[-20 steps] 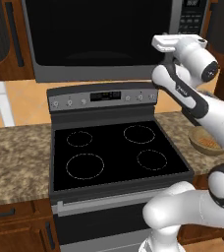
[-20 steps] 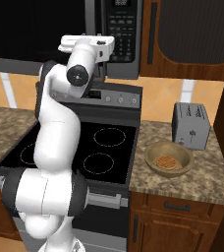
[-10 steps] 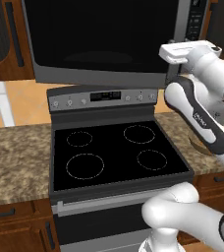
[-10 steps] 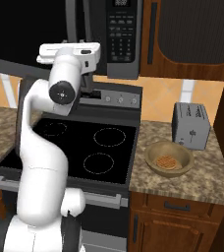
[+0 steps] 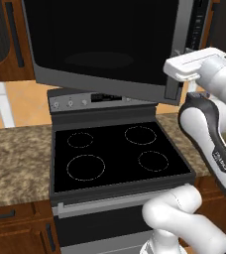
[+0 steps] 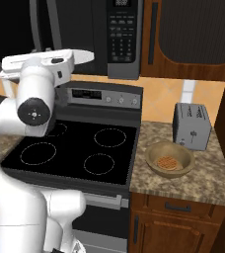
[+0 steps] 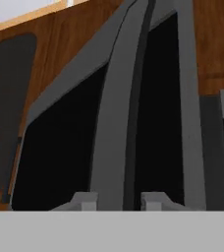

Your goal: Open the microwave, place the bowl with waffle inside the microwave, then close the microwave door and turn it on.

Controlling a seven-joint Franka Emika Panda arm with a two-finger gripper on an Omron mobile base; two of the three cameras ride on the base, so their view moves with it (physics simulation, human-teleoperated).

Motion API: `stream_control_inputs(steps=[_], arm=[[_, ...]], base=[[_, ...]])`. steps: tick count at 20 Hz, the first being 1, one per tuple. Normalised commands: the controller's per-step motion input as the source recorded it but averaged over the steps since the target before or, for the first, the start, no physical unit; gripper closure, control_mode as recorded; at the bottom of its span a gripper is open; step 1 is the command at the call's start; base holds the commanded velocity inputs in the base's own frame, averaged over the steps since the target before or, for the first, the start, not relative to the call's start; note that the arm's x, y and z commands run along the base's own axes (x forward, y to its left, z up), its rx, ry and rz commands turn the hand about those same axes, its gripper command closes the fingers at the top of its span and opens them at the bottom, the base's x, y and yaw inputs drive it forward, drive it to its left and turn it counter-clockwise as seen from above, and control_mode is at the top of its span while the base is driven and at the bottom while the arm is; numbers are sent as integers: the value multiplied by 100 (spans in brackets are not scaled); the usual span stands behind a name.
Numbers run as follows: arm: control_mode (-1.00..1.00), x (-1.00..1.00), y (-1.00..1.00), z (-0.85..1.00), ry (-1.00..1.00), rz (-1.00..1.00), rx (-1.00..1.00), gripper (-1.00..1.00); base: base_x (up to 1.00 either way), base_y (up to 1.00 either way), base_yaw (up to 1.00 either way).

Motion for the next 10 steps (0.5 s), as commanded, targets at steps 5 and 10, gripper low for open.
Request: stream_control_inputs(steps=[5, 10], arm=[[-100, -46, -29, -11, -5, 0, -2, -100], [-100, -54, -100, -2, -8, 6, 10, -100]], base=[[0, 0, 0], [0, 0, 0]])
